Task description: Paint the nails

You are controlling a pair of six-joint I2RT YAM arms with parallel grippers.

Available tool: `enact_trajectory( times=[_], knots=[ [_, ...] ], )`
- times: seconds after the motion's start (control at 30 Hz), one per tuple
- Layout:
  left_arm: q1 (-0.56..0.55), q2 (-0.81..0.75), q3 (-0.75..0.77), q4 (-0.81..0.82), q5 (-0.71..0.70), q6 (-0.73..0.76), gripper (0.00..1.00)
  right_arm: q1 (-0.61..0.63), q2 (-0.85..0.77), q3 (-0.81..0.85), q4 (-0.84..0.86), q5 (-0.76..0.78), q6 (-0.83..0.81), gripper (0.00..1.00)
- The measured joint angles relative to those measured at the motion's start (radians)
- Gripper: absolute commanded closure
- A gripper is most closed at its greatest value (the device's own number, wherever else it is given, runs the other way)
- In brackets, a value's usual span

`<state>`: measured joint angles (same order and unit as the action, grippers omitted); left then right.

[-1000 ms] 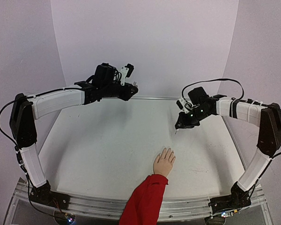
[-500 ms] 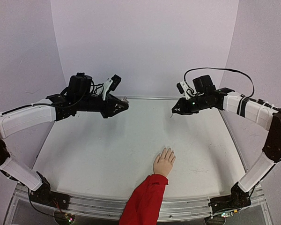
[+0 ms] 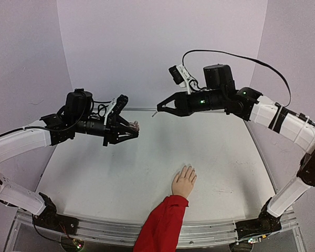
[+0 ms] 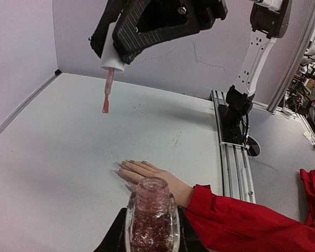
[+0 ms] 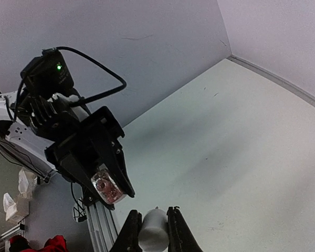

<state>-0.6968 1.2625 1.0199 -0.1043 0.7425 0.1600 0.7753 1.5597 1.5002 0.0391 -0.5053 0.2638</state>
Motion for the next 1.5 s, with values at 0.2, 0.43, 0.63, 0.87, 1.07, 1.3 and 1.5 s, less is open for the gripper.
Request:
enact_trajectory(
  times=[0.2,0.43,0.63,0.87,1.07,1.3,1.5],
  knots=[
    [0.000,0.000,-0.003,0.000,0.018,0.027,1.00,0.006,0.006,0.027,0.009,-0.044,0.018,1.00],
    [0.000,0.000,-0.003,0.000,0.020,0.036,1.00,0.043,0.040,0.060,0.015,-0.079,0.022,1.00],
    [0.000,0.001,-0.003,0.000,0.024,0.046,1.00,0.068,0.046,0.068,0.015,-0.096,0.021,1.00],
    [0.000,0.001,-0.003,0.000,0.024,0.050,1.00,0.068,0.047,0.068,0.015,-0.113,0.022,1.00],
    [0.000,0.001,-0.003,0.000,0.026,0.050,1.00,0.068,0.066,0.077,0.015,-0.121,0.021,1.00],
    [0.000,0.001,-0.003,0.000,0.027,0.051,1.00,0.074,0.079,0.095,0.015,-0.134,0.021,1.00],
    [0.000,0.003,-0.003,0.000,0.034,0.051,1.00,0.079,0.086,0.109,0.020,-0.145,0.021,1.00]
  ],
)
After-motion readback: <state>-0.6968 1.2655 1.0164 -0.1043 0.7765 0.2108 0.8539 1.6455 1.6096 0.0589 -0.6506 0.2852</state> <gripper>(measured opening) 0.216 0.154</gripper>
